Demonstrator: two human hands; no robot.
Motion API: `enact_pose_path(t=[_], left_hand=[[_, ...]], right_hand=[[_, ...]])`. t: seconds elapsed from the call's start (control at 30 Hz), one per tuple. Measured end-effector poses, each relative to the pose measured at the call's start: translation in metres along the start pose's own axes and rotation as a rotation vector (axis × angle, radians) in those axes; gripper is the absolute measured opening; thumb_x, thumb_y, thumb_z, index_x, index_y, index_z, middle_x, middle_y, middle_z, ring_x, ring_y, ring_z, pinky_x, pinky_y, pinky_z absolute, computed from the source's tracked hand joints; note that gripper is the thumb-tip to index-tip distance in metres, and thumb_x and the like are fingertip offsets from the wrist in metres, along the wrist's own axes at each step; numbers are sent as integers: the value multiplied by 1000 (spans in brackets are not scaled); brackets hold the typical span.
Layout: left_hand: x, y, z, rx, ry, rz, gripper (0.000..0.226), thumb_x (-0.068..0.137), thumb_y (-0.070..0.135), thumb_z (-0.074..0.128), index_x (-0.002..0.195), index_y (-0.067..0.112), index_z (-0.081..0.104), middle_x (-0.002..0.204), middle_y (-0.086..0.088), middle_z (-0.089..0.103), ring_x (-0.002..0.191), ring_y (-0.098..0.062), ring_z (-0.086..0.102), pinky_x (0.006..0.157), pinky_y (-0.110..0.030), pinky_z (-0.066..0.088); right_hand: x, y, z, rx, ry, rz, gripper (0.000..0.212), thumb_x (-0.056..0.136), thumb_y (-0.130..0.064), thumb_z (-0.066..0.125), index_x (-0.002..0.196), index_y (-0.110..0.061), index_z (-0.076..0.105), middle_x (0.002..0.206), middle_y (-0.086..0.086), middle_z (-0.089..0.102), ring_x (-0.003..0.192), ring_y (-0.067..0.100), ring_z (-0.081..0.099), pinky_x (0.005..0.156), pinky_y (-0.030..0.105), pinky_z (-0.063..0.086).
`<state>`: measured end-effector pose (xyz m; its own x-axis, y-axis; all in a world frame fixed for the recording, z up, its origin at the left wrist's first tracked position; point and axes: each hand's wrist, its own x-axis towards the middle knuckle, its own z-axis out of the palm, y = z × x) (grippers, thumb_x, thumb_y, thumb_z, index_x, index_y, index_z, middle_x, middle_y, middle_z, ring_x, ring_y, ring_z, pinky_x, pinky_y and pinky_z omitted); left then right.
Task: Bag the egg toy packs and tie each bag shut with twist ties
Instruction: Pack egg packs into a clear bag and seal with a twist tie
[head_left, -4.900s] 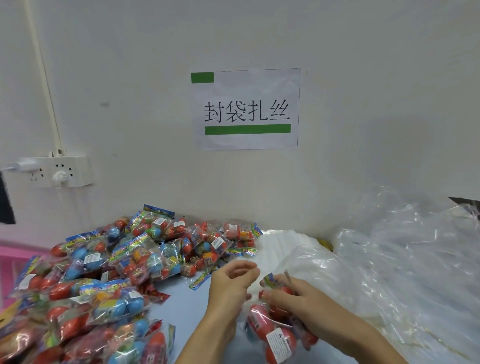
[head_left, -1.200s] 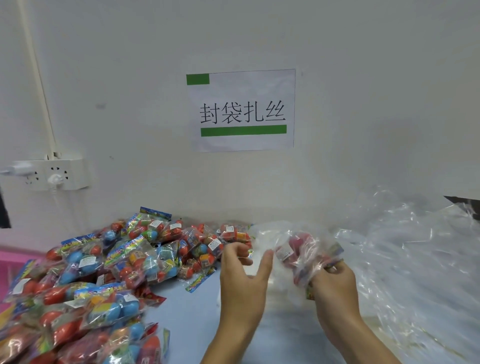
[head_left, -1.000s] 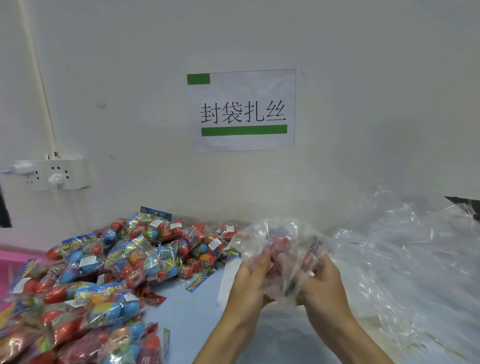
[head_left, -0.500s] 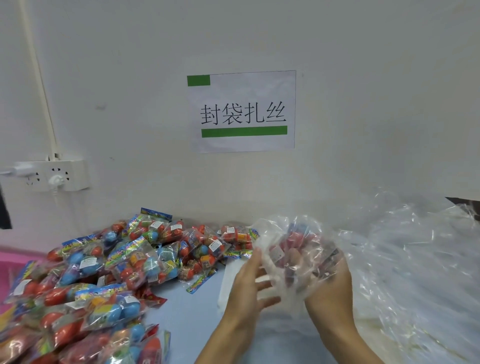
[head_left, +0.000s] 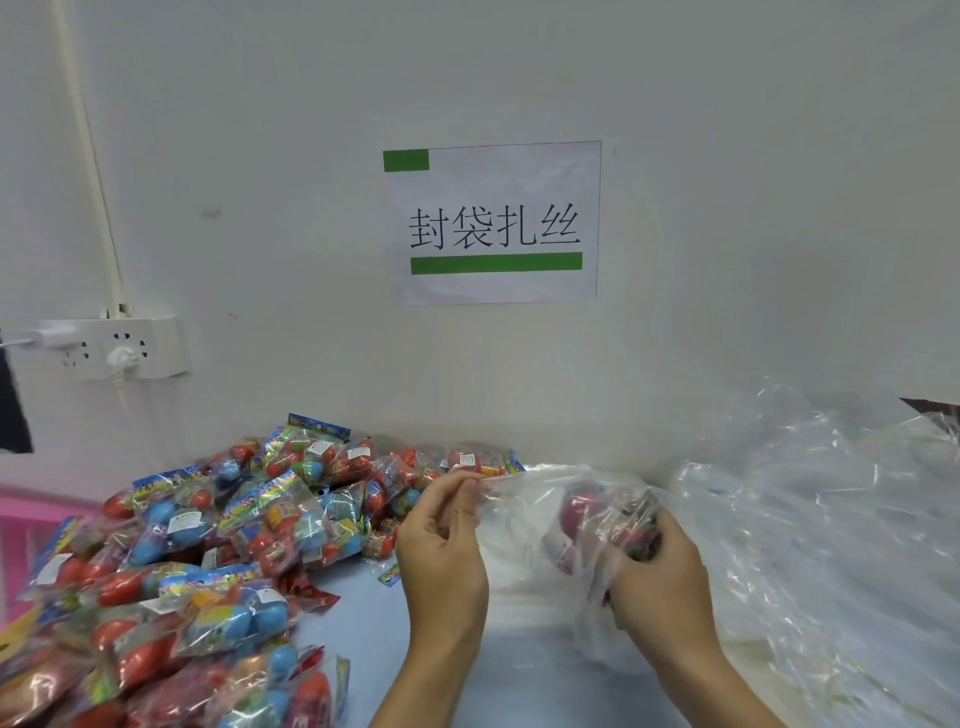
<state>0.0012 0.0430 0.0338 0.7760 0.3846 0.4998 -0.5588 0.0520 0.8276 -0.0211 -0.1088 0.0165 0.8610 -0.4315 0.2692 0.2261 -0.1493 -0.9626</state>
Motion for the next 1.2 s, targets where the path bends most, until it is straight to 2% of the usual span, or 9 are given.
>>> enact_pose_path(t=[0.27, 0.43, 0.53, 0.7, 0.87, 0.97, 1.03, 1.1, 1.2], left_hand=[[1, -7, 0, -39, 41, -349, 16, 99, 2, 42, 98, 14, 53, 102, -10, 64, 90, -23, 64, 76, -37, 54], [-9, -13, 9, -6, -415, -658, 30, 96, 12, 56, 126, 18, 54, 115, -9, 67, 100, -23, 66, 75, -34, 56], [-17, -12, 14, -27, -609, -693, 33, 93, 21, 66, 125, 23, 55, 102, -2, 74, 84, -15, 71, 69, -29, 55], [-18, -16, 7, 91, -692, -675, 48, 89, 9, 68, 131, 19, 47, 112, -10, 70, 83, -17, 70, 69, -28, 55], [-17, -17, 9, 254, -488, -443, 77, 91, 20, 70, 147, 30, 19, 135, 1, 47, 121, -18, 52, 93, -30, 47], [-16, -14, 6, 362, -236, -40, 64, 95, 35, 57, 146, 42, 19, 155, 12, 21, 146, -9, 16, 117, -30, 20], [-18, -7, 7, 449, -277, 235, 61, 90, 62, 44, 146, 56, 19, 159, 26, 8, 149, 2, -3, 118, -24, 4], [-22, -7, 11, 555, -394, 387, 53, 88, 74, 34, 140, 66, 29, 158, 35, 6, 147, 7, -10, 113, -18, -7], [-25, -11, 16, 591, -463, 484, 26, 95, 49, 50, 115, 47, 67, 145, 38, 31, 146, 8, 10, 113, -23, 2]], right_hand=[[4, 4, -4, 174, -26, 175, 6, 87, 1, 63, 88, -4, 67, 56, 3, 62, 44, 14, 51, 42, 26, 43], [4, -1, 2, 545, -136, 288, 23, 93, 8, 48, 103, 4, 69, 74, 18, 61, 59, 25, 55, 47, 26, 45], [3, -6, 2, 723, -282, 374, 26, 93, 3, 51, 111, 13, 66, 95, 31, 64, 83, 37, 61, 73, 47, 57], [-1, -25, -7, 967, -516, 441, 31, 82, -18, 57, 73, 1, 80, 76, 21, 72, 58, 26, 71, 47, 34, 59], [9, -13, -8, 894, -292, 351, 20, 89, -5, 57, 102, 1, 71, 102, 22, 69, 70, 19, 66, 46, 22, 55], [10, -3, -2, 749, -221, 228, 40, 83, 2, 63, 123, 5, 62, 108, 25, 67, 85, 31, 60, 55, 26, 54], [2, -5, 2, 532, -171, 118, 28, 88, 1, 67, 115, -5, 67, 92, 21, 73, 69, 24, 64, 47, 27, 47], [-2, -1, 7, 339, -163, 41, 30, 82, -16, 79, 109, -22, 69, 83, 17, 74, 54, 16, 60, 41, 24, 39], [-8, -1, 10, 247, -196, 8, 31, 71, -25, 76, 98, -36, 67, 67, 8, 69, 51, 17, 59, 41, 29, 42]])
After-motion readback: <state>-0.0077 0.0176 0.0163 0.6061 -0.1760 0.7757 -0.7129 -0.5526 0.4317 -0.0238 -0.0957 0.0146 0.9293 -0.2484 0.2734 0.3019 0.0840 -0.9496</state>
